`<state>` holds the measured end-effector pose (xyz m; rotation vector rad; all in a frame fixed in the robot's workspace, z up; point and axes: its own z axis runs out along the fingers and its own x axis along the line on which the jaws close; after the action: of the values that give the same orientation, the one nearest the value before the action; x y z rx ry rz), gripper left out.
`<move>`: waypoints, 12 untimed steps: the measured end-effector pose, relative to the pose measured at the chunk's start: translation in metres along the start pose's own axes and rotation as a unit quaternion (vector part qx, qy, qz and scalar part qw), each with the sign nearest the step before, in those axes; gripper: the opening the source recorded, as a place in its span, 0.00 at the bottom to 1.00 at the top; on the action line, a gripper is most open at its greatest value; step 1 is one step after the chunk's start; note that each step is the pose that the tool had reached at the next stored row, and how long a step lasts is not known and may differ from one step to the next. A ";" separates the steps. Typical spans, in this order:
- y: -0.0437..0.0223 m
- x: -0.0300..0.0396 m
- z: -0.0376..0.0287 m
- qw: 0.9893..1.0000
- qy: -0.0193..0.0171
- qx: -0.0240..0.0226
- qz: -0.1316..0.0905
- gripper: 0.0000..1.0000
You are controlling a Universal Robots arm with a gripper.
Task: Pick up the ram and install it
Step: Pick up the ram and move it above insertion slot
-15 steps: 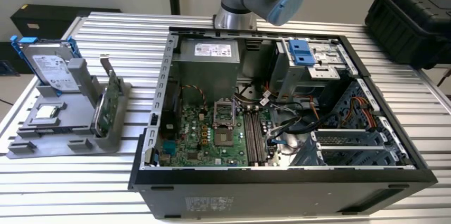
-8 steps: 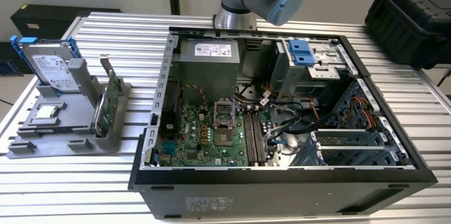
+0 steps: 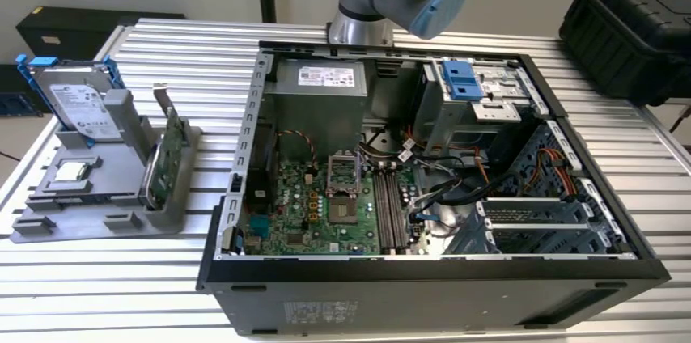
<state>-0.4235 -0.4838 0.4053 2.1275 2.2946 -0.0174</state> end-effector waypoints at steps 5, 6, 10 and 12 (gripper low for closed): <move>0.0042 -0.0003 0.0000 1.000 0.000 0.000 0.000 0.00; 0.0051 -0.0004 0.0000 1.000 0.000 0.000 0.000 0.00; 0.0086 -0.0006 0.0000 1.000 0.000 0.000 0.000 0.00; 0.0102 -0.0008 0.0000 1.000 0.000 0.000 0.000 0.00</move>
<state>-0.4133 -0.4838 0.4053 2.1271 2.2942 -0.0183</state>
